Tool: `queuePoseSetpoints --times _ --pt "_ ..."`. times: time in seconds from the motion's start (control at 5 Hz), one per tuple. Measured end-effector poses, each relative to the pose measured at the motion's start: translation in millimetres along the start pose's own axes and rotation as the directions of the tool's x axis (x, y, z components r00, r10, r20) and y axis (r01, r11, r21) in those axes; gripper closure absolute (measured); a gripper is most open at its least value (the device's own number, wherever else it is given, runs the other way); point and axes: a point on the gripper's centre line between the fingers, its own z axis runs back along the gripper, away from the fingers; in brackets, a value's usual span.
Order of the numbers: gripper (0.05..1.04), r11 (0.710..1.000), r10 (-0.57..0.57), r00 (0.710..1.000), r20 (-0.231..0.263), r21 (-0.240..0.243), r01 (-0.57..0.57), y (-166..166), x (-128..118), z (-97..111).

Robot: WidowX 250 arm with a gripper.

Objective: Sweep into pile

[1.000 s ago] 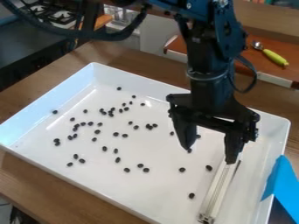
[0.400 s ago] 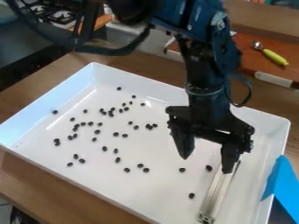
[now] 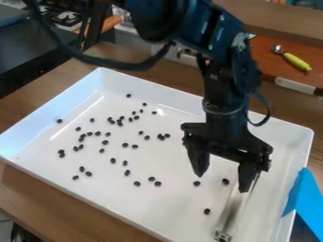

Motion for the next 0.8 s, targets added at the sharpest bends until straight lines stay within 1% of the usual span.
queuePoseSetpoints --times 0.2,0.4,0.6,0.8 --pt "0.089 1.0 0.003 1.0 -0.004 0.019 -0.003 3 1 -10" --pt "0.089 1.0 0.002 1.0 0.003 0.018 -0.002 -3 0 -10" --pt "0.089 1.0 -0.007 1.0 0.023 0.031 0.006 -12 4 -11" --pt "0.116 0.999 -0.007 1.0 0.025 0.042 0.006 -17 6 -16"
